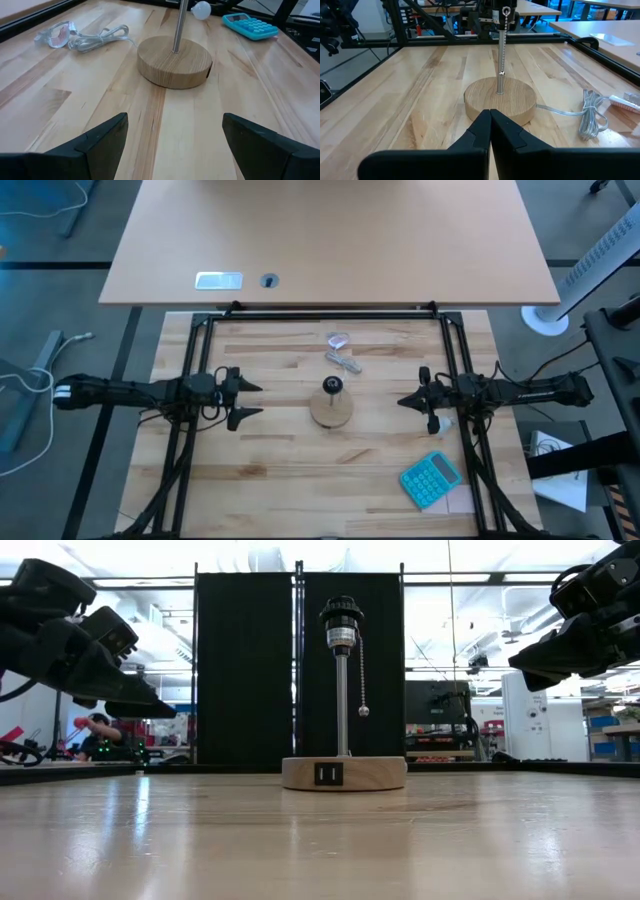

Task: Screw lightbulb
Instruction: Return to Home Position

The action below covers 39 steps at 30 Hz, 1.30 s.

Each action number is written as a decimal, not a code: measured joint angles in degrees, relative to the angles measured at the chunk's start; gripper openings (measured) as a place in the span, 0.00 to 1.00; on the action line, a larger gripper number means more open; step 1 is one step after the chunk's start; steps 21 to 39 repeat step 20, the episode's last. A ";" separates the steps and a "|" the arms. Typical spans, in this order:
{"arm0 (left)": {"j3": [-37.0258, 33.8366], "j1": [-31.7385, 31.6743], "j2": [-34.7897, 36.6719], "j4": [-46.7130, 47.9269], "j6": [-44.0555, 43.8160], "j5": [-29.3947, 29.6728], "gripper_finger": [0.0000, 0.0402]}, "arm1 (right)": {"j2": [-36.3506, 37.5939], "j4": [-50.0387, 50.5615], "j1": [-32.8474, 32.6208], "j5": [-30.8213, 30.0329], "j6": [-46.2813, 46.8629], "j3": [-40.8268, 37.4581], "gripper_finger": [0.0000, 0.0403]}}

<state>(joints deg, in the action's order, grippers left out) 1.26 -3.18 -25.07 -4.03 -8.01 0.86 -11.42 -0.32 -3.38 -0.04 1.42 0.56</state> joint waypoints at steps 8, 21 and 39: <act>0.00 -0.01 -0.63 -0.01 0.00 0.00 0.79 | 0.00 0.01 0.02 0.01 -0.03 0.00 0.01; 0.00 -0.02 -1.22 -0.02 0.00 0.00 0.79 | 0.00 0.01 0.00 0.01 -0.01 0.00 0.01; 0.00 -0.02 -1.22 -0.02 0.00 0.00 0.79 | 0.00 0.01 0.00 0.01 -0.01 0.00 0.01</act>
